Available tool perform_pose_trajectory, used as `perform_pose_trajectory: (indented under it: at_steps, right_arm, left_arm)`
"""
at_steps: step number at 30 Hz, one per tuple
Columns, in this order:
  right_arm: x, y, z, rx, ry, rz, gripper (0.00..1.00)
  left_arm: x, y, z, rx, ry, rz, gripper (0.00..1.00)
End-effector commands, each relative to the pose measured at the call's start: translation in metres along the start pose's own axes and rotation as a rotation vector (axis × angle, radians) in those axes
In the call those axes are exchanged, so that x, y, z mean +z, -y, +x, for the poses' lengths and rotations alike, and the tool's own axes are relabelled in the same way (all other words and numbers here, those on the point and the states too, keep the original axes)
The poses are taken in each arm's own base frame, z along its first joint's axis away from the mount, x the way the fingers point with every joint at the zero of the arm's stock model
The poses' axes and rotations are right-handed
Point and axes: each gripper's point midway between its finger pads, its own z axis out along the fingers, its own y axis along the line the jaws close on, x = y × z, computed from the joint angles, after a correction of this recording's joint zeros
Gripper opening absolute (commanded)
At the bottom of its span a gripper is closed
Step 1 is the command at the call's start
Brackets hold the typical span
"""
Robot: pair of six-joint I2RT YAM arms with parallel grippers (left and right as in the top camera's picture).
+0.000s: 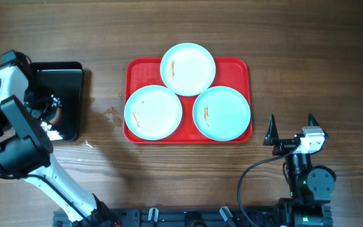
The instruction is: Clean dirty plates on tray and stack at the side
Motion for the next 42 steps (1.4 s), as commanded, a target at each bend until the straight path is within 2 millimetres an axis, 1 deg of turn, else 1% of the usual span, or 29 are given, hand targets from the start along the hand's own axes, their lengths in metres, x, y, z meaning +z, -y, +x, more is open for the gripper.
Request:
perform_pose_trajectory:
  at_steps: [1,6,11,15,19,22,25,27,30,32,33,35,38,40,42]
  right_arm:
    - [0.0,0.001,-0.001,-0.009,0.007,0.006,1.0]
    - [0.0,0.001,-0.001,-0.009,0.007,0.006,1.0]
    - [0.0,0.001,-0.001,-0.009,0.007,0.006,1.0]
    - [0.0,0.001,-0.001,-0.01,0.007,0.006,1.0]
    - [0.0,0.001,-0.001,-0.009,0.007,0.006,1.0]
    - [0.0,0.001,-0.001,-0.009,0.007,0.006,1.0]
    - [0.0,0.001,-0.001,-0.009,0.007,0.006,1.0]
    - [0.0,0.001,-0.001,-0.009,0.007,0.006,1.0]
    - [0.0,0.001,-0.001,-0.009,0.007,0.006,1.0]
    - [0.0,0.001,-0.001,-0.009,0.007,0.006,1.0]
    - [0.0,0.001,-0.001,-0.009,0.007,0.006,1.0]
    - [0.0,0.001,-0.001,-0.01,0.007,0.006,1.0]
    - [0.0,0.001,-0.001,-0.01,0.007,0.006,1.0]
    - [0.0,0.001,-0.001,-0.009,0.007,0.006,1.0]
    - [0.0,0.001,-0.001,-0.01,0.007,0.006,1.0]
  left_arm:
    - [-0.006,-0.005,-0.001,0.0,0.007,-0.001,0.04]
    - [-0.039,0.001,-0.007,-0.014,0.041,0.085,0.04]
    - [-0.08,0.008,-0.008,-0.021,0.08,0.196,0.04]
    - [-0.113,0.013,-0.005,-0.012,0.113,0.278,0.04]
    - [-0.135,0.016,-0.002,-0.001,0.149,0.323,0.04]
    - [-0.134,0.016,-0.001,0.002,0.146,0.32,0.04]
    - [-0.124,0.011,0.002,0.002,0.143,0.293,0.04]
    - [-0.109,0.008,0.002,-0.001,0.159,0.269,0.04]
    - [-0.082,0.006,0.009,-0.002,0.161,0.266,0.04]
    - [-0.07,0.005,0.013,-0.002,0.161,0.266,0.04]
    - [-0.068,0.006,0.014,-0.001,0.159,0.27,0.04]
    - [-0.069,0.011,0.016,0.012,0.145,0.297,0.04]
    - [-0.084,0.034,0.025,0.182,0.127,0.432,0.04]
    - [-0.104,0.051,0.034,0.323,0.122,0.561,0.04]
    - [-0.121,0.057,0.036,0.354,0.131,0.636,0.04]
